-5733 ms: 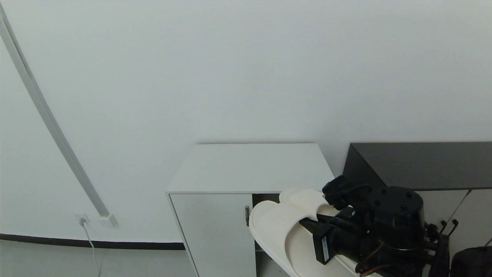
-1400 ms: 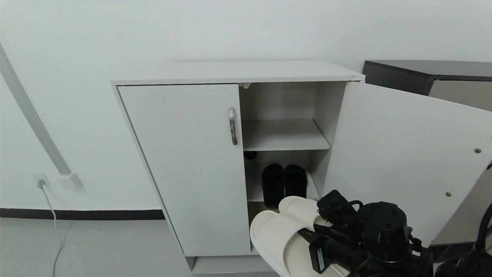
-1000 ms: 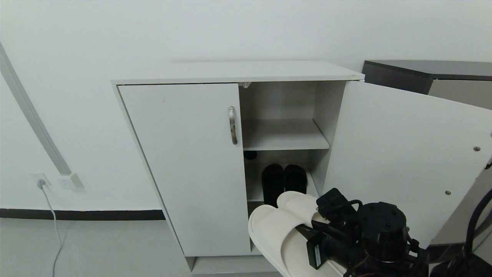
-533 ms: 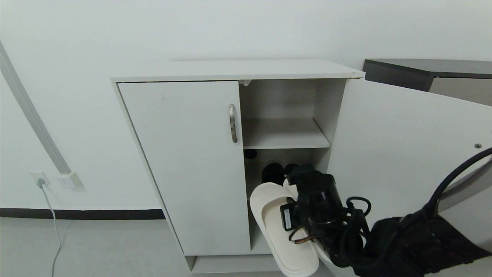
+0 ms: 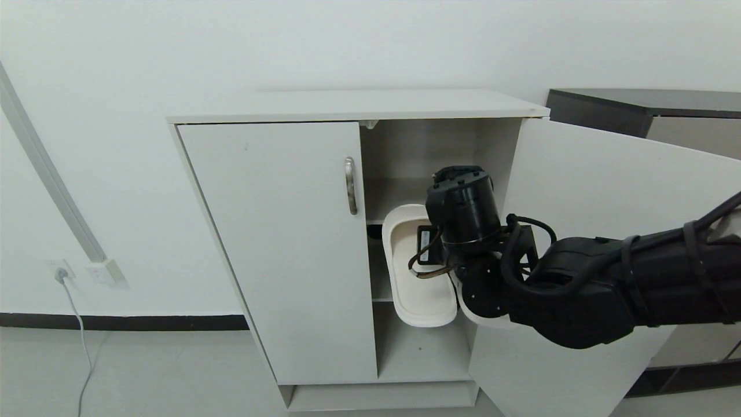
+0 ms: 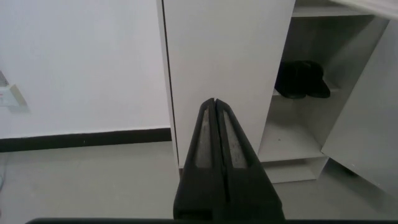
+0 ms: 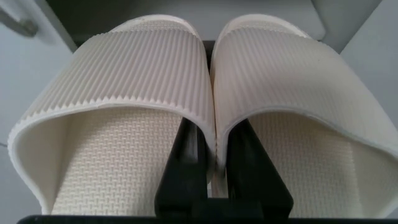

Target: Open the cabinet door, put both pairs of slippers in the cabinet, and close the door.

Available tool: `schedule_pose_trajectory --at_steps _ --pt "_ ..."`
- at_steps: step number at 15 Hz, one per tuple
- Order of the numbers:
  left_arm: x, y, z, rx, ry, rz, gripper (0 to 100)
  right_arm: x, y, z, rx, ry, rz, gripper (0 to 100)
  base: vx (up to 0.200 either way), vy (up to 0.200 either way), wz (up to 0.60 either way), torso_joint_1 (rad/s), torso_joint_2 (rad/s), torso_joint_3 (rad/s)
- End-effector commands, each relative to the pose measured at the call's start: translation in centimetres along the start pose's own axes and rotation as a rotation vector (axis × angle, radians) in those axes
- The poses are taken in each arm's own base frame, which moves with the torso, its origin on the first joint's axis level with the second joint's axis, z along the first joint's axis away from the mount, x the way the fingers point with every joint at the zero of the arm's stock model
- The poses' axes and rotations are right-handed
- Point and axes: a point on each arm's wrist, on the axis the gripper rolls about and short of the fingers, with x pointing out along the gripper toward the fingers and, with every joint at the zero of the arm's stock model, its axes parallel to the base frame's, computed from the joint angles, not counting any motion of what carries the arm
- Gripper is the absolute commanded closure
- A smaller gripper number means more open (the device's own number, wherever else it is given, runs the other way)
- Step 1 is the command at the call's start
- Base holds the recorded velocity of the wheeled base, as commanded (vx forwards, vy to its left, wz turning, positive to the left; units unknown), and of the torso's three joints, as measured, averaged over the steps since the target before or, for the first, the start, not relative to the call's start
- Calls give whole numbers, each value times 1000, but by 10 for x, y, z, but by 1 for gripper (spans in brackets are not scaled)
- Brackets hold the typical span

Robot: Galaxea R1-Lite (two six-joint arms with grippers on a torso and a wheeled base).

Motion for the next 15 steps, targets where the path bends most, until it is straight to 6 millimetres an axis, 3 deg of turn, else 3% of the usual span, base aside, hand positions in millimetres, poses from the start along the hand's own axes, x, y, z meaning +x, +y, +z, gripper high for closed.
schedule_pose_trajectory --at_steps 1,6,15 --pt "0 0 0 -1 1 0 100 -1 -2 5 7 -9 1 100 0 0 0 0 0 0" --pt "0 0 0 -6 1 0 100 10 3 -11 -23 23 -6 100 0 0 0 0 0 0" --pt "0 0 0 -6 3 -1 100 11 4 -10 -26 19 -6 100 200 0 0 3 2 4"
